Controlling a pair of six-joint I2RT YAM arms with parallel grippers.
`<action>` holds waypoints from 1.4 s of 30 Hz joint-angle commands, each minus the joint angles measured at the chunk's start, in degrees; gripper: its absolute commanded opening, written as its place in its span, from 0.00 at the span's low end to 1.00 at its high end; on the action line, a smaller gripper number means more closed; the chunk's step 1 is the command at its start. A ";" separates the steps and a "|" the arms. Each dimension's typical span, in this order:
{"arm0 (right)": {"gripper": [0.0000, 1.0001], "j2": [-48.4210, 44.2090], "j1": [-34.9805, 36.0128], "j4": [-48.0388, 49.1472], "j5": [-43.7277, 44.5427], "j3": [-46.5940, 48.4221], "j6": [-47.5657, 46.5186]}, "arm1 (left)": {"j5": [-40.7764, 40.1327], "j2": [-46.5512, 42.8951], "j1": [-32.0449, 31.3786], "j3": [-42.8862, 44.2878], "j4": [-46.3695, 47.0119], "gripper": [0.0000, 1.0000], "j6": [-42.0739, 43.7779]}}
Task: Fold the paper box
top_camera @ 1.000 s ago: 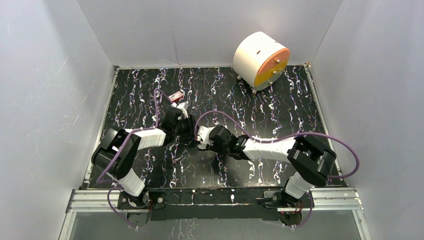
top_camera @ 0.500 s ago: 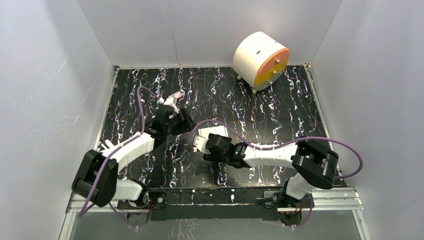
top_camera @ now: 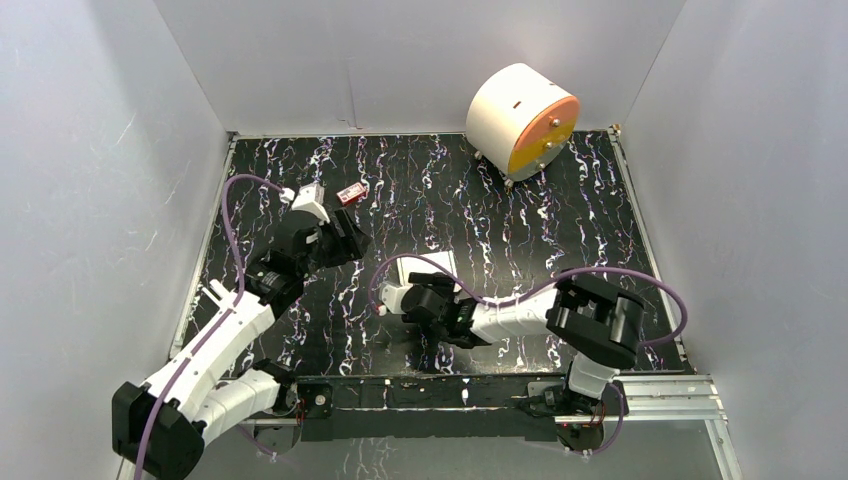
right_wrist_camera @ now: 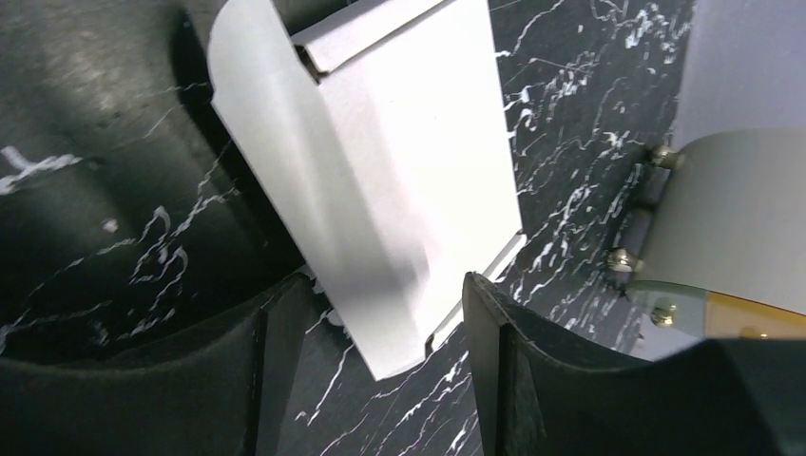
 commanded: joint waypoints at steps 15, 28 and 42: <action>0.23 2.51 0.43 4.15 4.25 1.60 -3.70 | -2.46 -3.21 0.47 2.38 -4.88 0.67 3.65; 0.00 -5.20 0.36 -9.12 -1.75 8.65 0.17 | -3.74 -5.30 0.46 5.61 -8.47 0.67 7.11; 0.00 -10.13 -6.71 -44.34 -28.51 27.73 8.60 | -7.06 -6.51 0.47 7.34 -14.52 0.68 14.39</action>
